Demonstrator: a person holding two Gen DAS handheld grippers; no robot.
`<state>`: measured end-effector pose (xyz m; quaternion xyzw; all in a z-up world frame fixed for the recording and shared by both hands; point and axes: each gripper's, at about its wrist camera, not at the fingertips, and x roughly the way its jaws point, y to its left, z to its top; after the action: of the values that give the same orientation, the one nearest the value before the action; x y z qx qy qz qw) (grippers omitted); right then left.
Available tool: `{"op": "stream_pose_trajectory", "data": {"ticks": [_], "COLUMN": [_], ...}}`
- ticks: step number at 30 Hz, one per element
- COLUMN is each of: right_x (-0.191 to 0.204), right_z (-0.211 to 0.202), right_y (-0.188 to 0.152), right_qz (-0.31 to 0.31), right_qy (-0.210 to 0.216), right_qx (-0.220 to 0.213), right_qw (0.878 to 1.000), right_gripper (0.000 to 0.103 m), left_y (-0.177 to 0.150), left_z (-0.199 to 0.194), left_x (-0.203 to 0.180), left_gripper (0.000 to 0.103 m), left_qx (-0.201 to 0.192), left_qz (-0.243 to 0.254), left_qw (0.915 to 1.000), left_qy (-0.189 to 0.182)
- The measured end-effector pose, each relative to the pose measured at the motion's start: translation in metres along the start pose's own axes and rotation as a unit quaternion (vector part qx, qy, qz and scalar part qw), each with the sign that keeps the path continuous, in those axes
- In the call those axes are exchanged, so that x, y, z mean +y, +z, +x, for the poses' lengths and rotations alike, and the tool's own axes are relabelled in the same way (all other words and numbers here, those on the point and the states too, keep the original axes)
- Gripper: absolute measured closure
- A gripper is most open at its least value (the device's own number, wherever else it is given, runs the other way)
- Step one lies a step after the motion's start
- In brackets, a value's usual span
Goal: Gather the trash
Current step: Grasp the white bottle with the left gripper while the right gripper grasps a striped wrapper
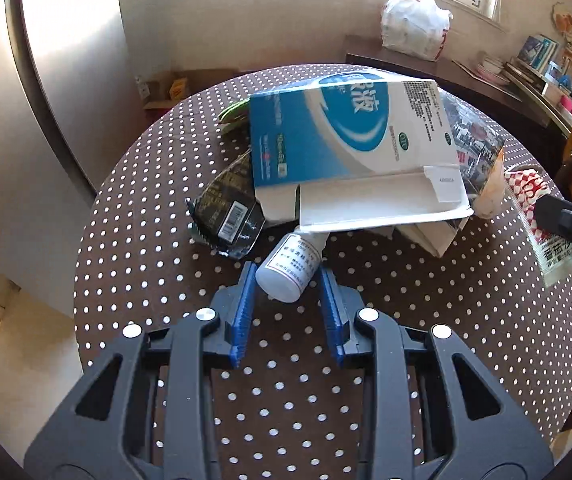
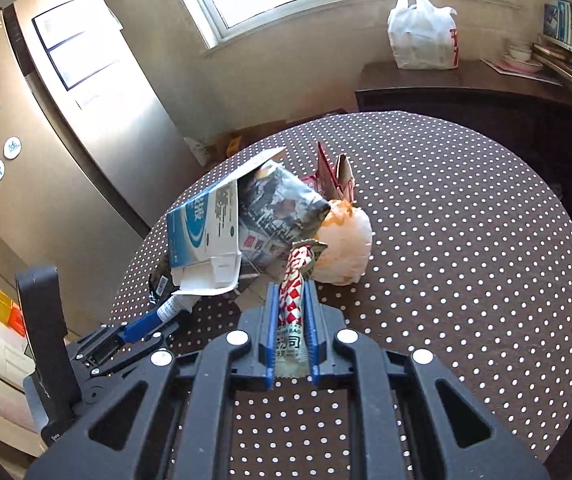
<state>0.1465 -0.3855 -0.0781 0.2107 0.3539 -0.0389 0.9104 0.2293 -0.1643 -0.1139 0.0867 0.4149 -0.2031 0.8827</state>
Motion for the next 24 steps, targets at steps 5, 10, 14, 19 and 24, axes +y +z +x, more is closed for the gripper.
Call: {"op": "stream_pose_trajectory", "data": {"ticks": [5, 10, 14, 19, 24], "right_x": [0.003, 0.016, 0.030, 0.051, 0.084], "right_z": [-0.009, -0.013, -0.014, -0.013, -0.009], "right_y": [-0.004, -0.009, -0.012, -0.016, -0.022], "right_qz": [-0.005, -0.016, -0.027, -0.046, -0.075], "right_qy": [0.008, 0.020, 0.029, 0.045, 0.068], "right_qx": [-0.005, -0.006, -0.005, -0.001, 0.008], "right_qw": [1.000, 1.000, 0.999, 0.998, 0.995], "right_gripper": [0.090, 0.090, 0.090, 0.090, 0.090], "left_y": [-0.004, -0.016, -0.024, -0.035, -0.046], "left_z": [-0.017, -0.031, -0.041, -0.057, -0.074], "left_x": [0.005, 0.008, 0.012, 0.025, 0.045], "left_gripper": [0.075, 0.075, 0.075, 0.076, 0.077], "left_qx": [-0.012, -0.017, -0.022, -0.035, -0.045], "left_qz": [-0.005, -0.004, -0.006, -0.014, -0.029], "left_qw": [0.9999, 0.9998, 0.9997, 0.9992, 0.9981], "left_qy": [-0.009, 0.000, 0.005, 0.008, 0.030]}}
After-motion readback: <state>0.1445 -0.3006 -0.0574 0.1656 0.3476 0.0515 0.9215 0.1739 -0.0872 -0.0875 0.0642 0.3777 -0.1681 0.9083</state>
